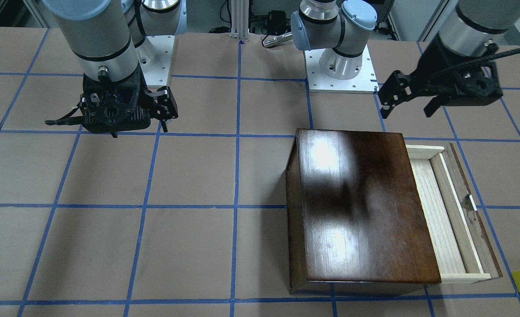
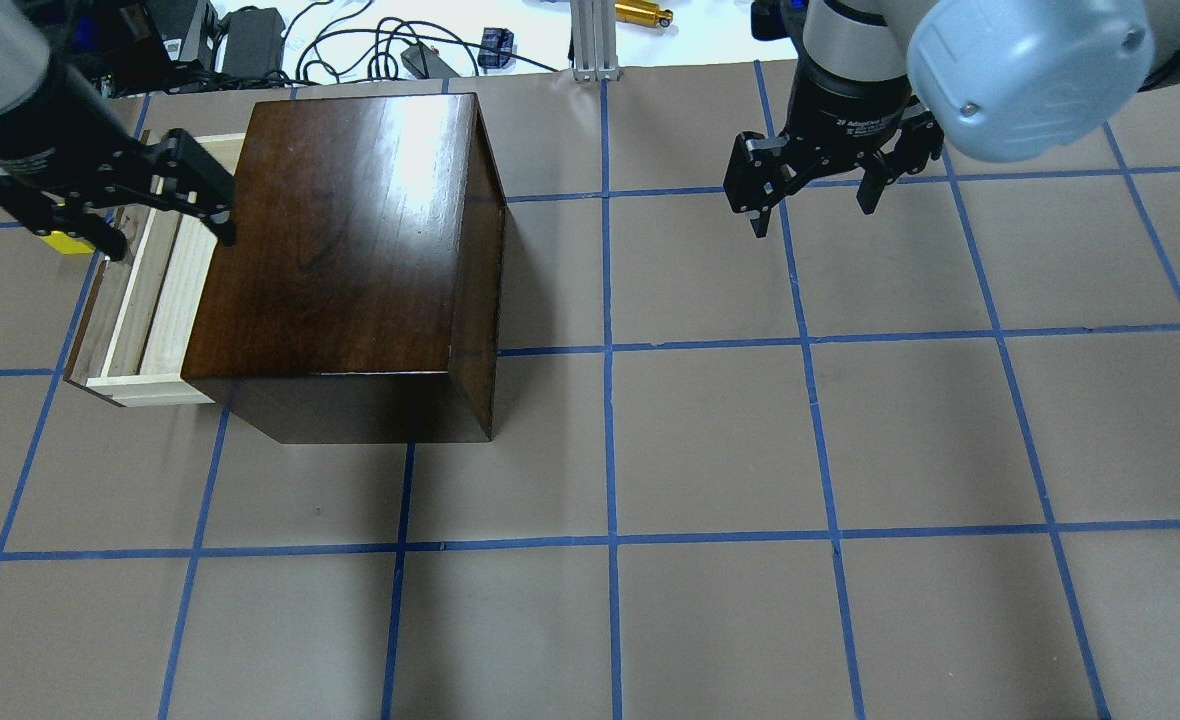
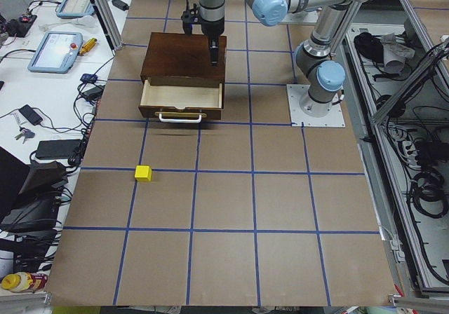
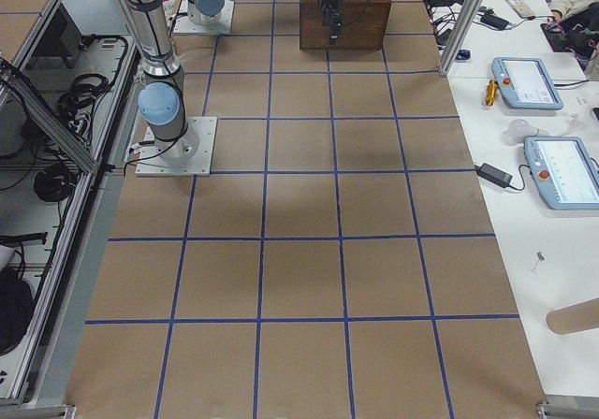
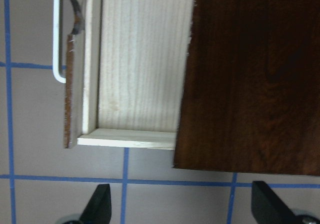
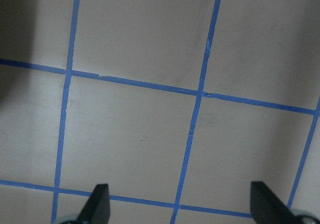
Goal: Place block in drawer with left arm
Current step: 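Release the handle and raise the left gripper over the cabinet, then move the left gripper down over the yellow cube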
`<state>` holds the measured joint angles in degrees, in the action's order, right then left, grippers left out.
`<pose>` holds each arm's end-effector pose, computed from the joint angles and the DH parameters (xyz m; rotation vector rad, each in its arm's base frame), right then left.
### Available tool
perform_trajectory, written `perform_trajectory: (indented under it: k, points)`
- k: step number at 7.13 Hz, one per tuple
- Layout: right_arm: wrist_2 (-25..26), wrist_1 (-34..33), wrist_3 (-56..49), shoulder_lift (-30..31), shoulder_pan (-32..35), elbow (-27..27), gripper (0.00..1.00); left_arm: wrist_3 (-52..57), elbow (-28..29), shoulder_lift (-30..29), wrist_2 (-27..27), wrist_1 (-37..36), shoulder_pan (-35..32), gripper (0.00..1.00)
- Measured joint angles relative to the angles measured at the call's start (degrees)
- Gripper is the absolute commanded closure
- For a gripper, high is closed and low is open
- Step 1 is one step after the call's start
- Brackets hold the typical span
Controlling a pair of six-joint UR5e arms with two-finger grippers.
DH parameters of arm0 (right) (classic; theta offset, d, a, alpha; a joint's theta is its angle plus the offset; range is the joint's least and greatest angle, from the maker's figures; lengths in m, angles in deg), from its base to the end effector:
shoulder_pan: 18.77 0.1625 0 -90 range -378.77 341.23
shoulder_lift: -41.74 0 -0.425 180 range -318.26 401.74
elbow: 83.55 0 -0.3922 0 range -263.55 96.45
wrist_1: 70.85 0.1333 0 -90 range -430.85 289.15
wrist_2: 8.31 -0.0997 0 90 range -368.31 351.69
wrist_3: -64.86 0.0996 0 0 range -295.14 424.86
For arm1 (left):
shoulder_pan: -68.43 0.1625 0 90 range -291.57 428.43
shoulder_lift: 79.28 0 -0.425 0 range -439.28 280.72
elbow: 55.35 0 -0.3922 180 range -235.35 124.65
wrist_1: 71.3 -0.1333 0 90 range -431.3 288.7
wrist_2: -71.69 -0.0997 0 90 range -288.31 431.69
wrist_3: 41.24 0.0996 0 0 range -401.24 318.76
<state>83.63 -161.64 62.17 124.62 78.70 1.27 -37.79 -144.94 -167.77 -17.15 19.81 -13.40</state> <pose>0.1993 -0.5208 0.4694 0.2756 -3.0945 -0.0290 -0.0655 -0.4962 0.5023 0.1284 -3.1201 0.0252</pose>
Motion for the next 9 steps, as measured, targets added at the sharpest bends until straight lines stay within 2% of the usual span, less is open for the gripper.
perform_trajectory:
  k: [1, 3, 7, 9]
  points:
    - [0.0, 0.0, 0.0, 0.0, 0.0, 0.0, 0.00, -4.4, 0.0, -0.7, -0.1, -1.8, -4.4, 0.00]
    - [0.0, 0.0, 0.0, 0.0, 0.0, 0.0, 0.00, -7.9, 0.0, -1.5, -0.2, -3.0, -8.4, 0.00]
    - [0.0, 0.0, 0.0, 0.0, 0.0, 0.0, 0.00, -7.3, 0.1, -1.5, -1.1, -3.0, -8.5, 0.00]
    - [0.0, 0.0, 0.0, 0.0, 0.0, 0.0, 0.00, -0.6, 0.1, -1.1, -1.2, -3.0, -4.9, 0.00]
